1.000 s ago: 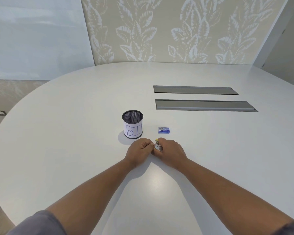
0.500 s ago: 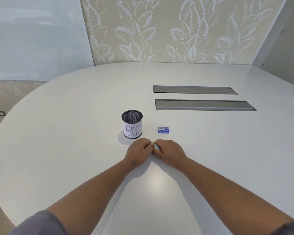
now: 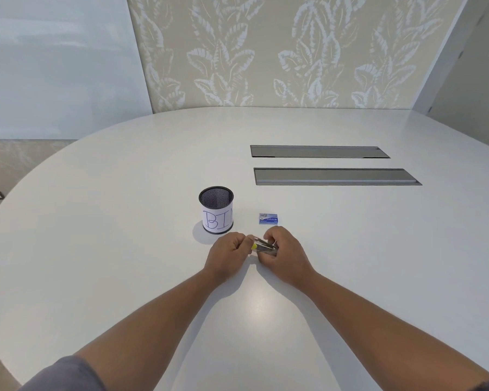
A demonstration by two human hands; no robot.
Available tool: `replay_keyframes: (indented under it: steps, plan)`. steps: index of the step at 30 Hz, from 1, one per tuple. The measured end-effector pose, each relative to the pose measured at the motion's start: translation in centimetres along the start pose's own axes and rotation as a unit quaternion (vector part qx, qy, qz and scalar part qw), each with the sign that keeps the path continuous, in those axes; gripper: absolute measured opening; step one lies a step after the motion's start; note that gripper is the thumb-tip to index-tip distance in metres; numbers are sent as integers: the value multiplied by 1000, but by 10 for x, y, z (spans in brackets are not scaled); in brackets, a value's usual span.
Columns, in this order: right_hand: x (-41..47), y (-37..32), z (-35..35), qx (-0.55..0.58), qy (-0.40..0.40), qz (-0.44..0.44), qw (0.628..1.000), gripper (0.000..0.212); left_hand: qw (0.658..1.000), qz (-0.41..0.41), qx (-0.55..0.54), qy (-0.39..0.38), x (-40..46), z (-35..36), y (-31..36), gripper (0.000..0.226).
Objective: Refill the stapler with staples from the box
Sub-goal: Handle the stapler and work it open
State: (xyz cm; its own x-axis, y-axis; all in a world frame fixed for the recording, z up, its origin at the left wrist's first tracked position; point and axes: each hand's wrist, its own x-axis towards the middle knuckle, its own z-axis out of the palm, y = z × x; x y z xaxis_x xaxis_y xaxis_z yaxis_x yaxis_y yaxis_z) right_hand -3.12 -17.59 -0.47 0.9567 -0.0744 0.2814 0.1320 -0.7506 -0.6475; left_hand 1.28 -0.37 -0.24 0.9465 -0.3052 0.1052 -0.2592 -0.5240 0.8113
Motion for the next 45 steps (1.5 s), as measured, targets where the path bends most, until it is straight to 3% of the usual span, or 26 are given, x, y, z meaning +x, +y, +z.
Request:
replay_keyframes:
  steps: [9, 15, 21, 25, 30, 37, 45]
  plan:
    - [-4, 1, 3, -26, 2, -36, 999, 16, 999, -8, -45, 7, 0, -1, 2, 51]
    - [-3, 0, -1, 69, 41, 31, 996, 21, 994, -22, -102, 14, 2, -3, -1, 41]
    - [-1, -4, -5, 200, 40, 102, 974, 28, 992, -13, -127, -10, 6, 1, -2, 10]
    - [0, -6, -6, 235, 36, 123, 964, 28, 992, -10, -123, -11, 4, 5, 4, 8]
    - [2, -4, -7, 272, 17, 115, 955, 11, 970, -66, -231, -34, 6, 9, 19, 13]
    - [-2, 0, -5, 244, 8, 81, 966, 15, 928, -137, -342, -56, 15, 19, 34, 20]
    - [-4, -1, 1, 152, 14, 90, 984, 12, 936, -145, -318, -54, 17, 21, 37, 23]
